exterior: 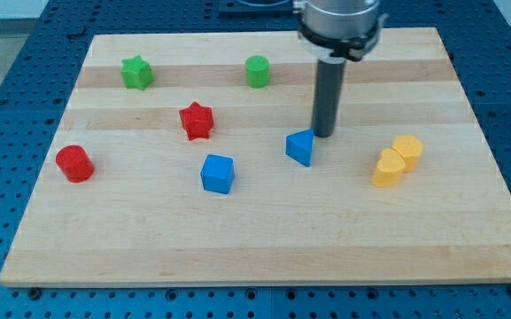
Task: Move the blue triangle closer to the blue cube
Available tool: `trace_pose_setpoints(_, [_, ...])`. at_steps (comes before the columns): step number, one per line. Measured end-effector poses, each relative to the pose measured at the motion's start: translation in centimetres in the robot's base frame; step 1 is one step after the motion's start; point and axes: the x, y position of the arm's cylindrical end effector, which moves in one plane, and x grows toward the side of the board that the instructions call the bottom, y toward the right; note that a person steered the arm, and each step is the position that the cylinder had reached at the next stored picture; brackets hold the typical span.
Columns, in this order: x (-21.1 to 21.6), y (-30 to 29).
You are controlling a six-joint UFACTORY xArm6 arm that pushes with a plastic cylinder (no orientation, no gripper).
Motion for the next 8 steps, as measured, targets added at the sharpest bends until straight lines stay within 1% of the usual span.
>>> trace_pose_setpoints(1, [0.1, 3.0])
trace_pose_setpoints(2, [1.8, 2.6])
trace_pose_setpoints(3, [2.0, 2.3])
trace_pose_setpoints(4, [0.5, 2.3])
trace_pose_setpoints(8, [2.5, -3.7])
